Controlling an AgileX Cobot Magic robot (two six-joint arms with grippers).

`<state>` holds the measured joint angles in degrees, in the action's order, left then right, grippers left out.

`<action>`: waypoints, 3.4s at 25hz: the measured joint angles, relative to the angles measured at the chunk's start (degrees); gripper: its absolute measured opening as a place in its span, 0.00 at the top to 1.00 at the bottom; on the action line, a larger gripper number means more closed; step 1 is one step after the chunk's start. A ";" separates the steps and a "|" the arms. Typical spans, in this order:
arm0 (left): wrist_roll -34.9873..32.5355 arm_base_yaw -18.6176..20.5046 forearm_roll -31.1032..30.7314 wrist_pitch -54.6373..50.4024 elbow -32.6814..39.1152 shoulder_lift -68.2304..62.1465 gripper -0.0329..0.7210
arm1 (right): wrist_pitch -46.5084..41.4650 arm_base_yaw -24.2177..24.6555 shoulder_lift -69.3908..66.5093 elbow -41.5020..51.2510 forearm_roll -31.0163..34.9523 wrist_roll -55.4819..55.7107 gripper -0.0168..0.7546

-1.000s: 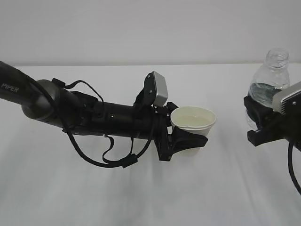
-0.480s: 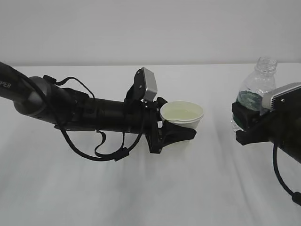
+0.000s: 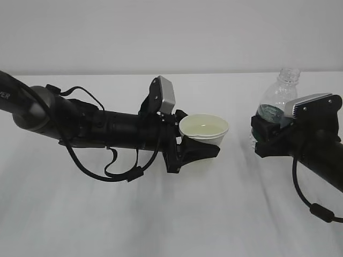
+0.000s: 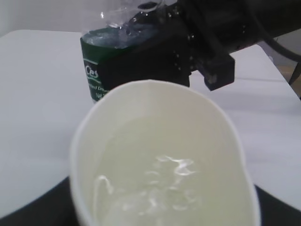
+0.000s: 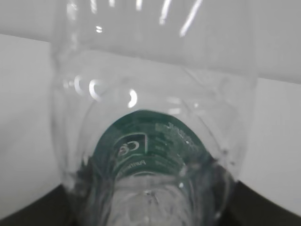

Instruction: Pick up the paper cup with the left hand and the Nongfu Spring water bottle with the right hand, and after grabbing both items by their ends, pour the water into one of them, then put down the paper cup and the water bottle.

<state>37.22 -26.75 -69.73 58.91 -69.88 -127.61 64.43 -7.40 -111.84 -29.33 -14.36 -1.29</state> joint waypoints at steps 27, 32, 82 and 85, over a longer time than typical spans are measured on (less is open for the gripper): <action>0.00 1.02 -0.45 0.00 0.00 0.00 0.40 | 0.53 0.00 -13.08 -11.54 -0.67 1.29 0.49; 0.00 1.02 -0.56 0.00 0.00 0.00 0.40 | 0.68 0.00 -13.16 -11.54 -0.67 1.82 0.46; -3.32 14.61 7.17 3.28 7.13 -0.08 0.40 | 1.08 0.00 5.93 8.33 3.66 -0.46 0.21; -6.10 15.90 9.41 4.41 9.47 -0.08 0.40 | 1.08 0.00 5.93 8.33 3.66 -0.46 0.21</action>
<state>31.12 -10.84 -60.33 63.32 -60.41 -127.69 65.51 -7.40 -105.91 -21.00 -10.69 -1.75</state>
